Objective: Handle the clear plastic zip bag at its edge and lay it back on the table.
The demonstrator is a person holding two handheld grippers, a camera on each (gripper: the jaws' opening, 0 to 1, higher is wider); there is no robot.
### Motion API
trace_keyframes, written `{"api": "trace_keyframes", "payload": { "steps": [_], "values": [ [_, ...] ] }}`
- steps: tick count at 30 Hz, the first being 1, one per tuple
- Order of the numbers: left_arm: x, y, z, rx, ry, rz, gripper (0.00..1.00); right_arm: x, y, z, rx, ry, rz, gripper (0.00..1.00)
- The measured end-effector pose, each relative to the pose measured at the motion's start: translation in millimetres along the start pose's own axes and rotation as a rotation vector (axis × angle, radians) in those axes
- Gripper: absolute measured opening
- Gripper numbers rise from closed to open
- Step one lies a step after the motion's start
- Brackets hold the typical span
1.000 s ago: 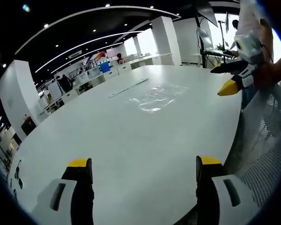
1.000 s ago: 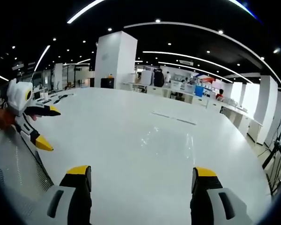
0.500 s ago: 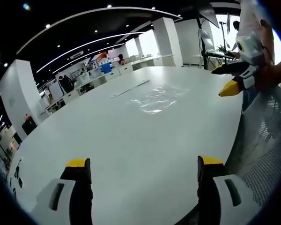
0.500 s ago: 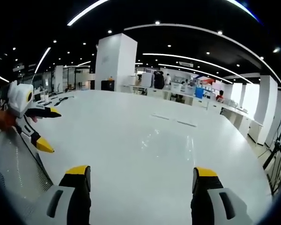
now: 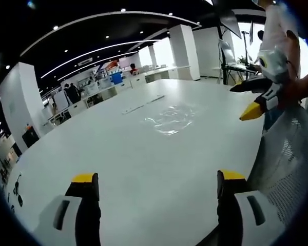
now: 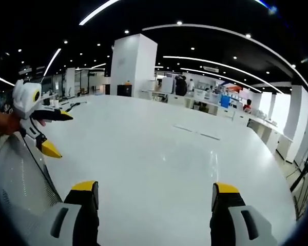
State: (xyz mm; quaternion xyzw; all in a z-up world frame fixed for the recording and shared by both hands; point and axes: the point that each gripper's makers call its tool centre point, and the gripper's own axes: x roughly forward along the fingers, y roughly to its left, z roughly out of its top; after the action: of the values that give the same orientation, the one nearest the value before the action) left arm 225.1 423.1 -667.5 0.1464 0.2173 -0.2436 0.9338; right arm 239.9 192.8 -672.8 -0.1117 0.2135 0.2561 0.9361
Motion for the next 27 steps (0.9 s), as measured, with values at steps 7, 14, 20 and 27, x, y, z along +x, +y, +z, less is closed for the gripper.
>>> {"api": "trace_keyframes", "payload": {
  "steps": [7,14,20,27],
  "values": [
    [1.9,2.0,-0.2,-0.029,-0.002,0.007,0.97,15.2,-3.7,8.2,-0.022,0.006,0.025,0.91],
    [6.1,6.1,-5.6,-0.054,-0.001,0.006,0.98,24.0,-1.5,14.4,-0.033,0.009,0.049,0.91],
    [6.5,2.8,-4.1,-0.051,0.001,0.001,0.98,34.4,1.0,19.8,-0.046,0.012,0.069,0.91],
    [6.4,0.6,-1.3,-0.043,0.002,-0.004,0.99,44.5,5.2,22.3,-0.041,0.013,0.087,0.9]
  ]
}}
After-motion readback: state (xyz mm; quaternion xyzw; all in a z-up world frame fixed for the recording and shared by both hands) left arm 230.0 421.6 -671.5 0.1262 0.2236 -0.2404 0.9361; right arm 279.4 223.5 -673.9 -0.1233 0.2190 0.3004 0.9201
